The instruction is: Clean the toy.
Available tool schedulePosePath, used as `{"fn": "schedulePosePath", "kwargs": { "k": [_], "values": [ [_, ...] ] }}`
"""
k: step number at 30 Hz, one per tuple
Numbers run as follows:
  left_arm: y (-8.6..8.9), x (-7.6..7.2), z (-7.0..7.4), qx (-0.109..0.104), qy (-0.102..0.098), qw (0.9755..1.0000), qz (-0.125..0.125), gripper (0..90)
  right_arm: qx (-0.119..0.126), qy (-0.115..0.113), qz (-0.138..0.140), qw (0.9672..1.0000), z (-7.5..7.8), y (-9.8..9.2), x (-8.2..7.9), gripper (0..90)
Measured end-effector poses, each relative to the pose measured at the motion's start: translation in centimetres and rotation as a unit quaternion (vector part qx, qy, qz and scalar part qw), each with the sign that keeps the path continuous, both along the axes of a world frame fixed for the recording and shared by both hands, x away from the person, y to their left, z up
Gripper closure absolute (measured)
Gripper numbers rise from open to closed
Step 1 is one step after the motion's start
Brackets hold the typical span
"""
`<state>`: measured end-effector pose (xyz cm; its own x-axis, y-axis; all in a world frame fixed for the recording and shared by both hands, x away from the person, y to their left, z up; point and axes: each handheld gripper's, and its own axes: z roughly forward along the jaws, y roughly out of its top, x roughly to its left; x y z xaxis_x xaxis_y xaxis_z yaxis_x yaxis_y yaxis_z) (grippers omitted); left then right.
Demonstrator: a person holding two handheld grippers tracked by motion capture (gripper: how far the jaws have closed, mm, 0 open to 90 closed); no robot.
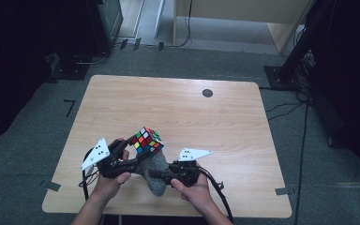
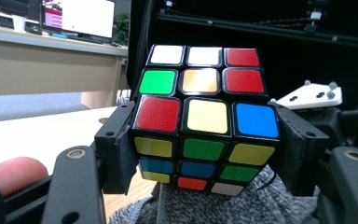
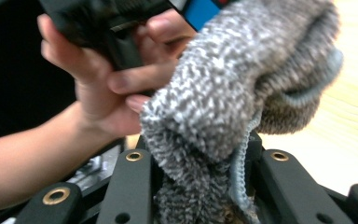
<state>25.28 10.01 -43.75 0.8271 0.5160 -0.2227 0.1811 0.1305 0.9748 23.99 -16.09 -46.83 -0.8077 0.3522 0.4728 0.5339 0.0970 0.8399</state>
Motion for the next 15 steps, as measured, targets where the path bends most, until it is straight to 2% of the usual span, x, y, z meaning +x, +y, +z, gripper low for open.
{"fn": "schedulePosePath", "kwargs": {
  "k": [1, 2, 3, 4, 5, 6, 7, 11, 15],
  "values": [
    [0.1, 0.0, 0.1, -0.002, 0.000, 1.0000, 0.001, 33.4, 0.003, -0.004, -0.016, 0.9999, 0.1, -0.3, 0.1, 68.4],
    [0.2, 0.0, 0.1, -0.004, 0.001, 1.0000, 0.001, 33.4, 0.012, -0.011, -0.044, 0.9989, 0.3, -1.0, 0.1, 68.5],
    [0.2, 0.0, 0.1, -0.005, 0.001, 1.0000, 0.002, 33.4, 0.023, -0.023, -0.070, 0.9970, 0.5, -1.6, 0.2, 68.4],
    [0.3, 0.0, 0.2, -0.005, 0.001, 1.0000, 0.002, 33.4, 0.030, -0.031, -0.091, 0.9949, 0.7, -2.1, 0.1, 67.9],
    [0.2, 0.0, 0.1, -0.006, 0.002, 1.0000, -0.001, 33.4, 0.031, -0.052, -0.123, 0.9905, 1.0, -2.6, -0.1, 67.5],
    [0.1, 0.0, 0.1, -0.005, 0.002, 1.0000, -0.003, 33.4, 0.026, -0.068, -0.133, 0.9885, 1.2, -2.7, -0.2, 67.4],
    [0.0, 0.0, 0.1, -0.005, 0.002, 1.0000, -0.004, 33.4, 0.023, -0.079, -0.130, 0.9882, 1.3, -2.6, -0.4, 67.3],
    [-0.4, -0.1, 0.0, -0.001, 0.005, 1.0000, -0.006, 33.4, 0.012, -0.097, -0.079, 0.9921, 1.0, -0.7, -1.0, 67.2],
    [-0.3, 0.0, 0.1, -0.010, 0.012, 0.9999, 0.007, 33.4, -0.031, -0.098, -0.024, 0.9945, 0.2, 1.3, -1.7, 67.3]
  ]
}}
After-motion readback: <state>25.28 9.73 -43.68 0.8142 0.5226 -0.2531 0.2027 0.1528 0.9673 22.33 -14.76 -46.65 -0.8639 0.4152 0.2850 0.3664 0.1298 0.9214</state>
